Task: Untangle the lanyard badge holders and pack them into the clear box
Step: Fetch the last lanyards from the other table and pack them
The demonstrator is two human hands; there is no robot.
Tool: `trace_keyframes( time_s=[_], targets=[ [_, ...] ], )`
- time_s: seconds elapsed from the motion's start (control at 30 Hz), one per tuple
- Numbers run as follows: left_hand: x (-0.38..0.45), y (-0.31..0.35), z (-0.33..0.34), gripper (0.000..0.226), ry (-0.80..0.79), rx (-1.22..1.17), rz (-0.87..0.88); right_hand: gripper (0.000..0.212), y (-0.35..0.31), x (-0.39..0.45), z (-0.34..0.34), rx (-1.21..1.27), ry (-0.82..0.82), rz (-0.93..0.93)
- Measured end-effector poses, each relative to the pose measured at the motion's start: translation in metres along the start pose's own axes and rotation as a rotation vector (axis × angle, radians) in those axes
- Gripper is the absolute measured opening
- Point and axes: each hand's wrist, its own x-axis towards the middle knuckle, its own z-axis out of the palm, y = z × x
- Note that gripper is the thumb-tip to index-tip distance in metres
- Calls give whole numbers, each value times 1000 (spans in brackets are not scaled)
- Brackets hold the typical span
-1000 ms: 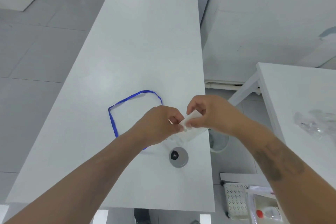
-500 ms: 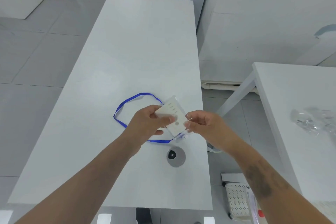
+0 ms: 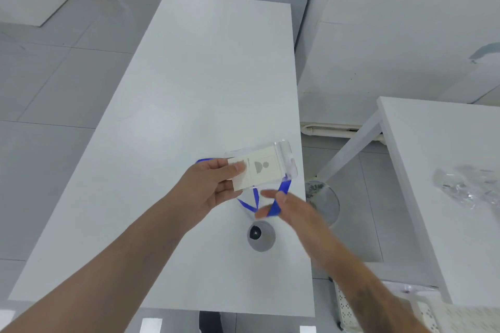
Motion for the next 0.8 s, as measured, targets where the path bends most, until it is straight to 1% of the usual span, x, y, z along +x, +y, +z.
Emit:
trace_keyframes(
  time_s=[0.07,0.1,0.17,0.2,0.27,0.33,0.37,0.43,0.53,0.6,0.63,0.67,0.7,0.73,0.77,0.8],
  targets=[
    [2,-5,6,11,49,-23,12,23,18,-10,23,-192,43,21],
    [4,-7,9,9,93,42,43,24,20,-14,30,-343,40,30],
    [8,-15,12,8,184,275,142,31,8,-20,37,-676,-13,32],
    [9,-18,12,7,204,390,193,33,-4,-22,36,-809,-38,25],
    [7,-23,10,7,187,534,254,33,-32,-21,26,-972,-51,-8],
    [4,-25,7,10,130,605,255,29,-56,-17,9,-1076,-20,-80],
    [2,-25,6,10,84,615,238,28,-65,-12,0,-1097,1,-109],
    [-3,-23,6,9,-24,614,173,22,-78,-1,-20,-1034,30,-136],
    [-9,-18,1,9,-161,546,39,19,-78,14,-43,-790,7,-105],
    [-12,-17,-2,14,-222,377,-30,14,-69,19,-49,-597,12,-78],
    [-12,-17,-2,16,-221,264,-51,14,-61,19,-48,-515,45,-59],
    [-13,-17,0,14,-195,154,-62,24,-49,19,-46,-463,99,-33],
    [-12,-18,2,10,-141,62,-63,34,-37,17,-41,-439,145,5],
    [-12,-19,6,5,-74,-1,-57,37,-25,13,-33,-446,155,30],
    [-10,-21,11,4,2,-17,-39,33,-12,7,-25,-481,135,31],
    [-8,-24,14,4,87,17,-6,29,-3,0,-16,-557,97,22]
  ],
)
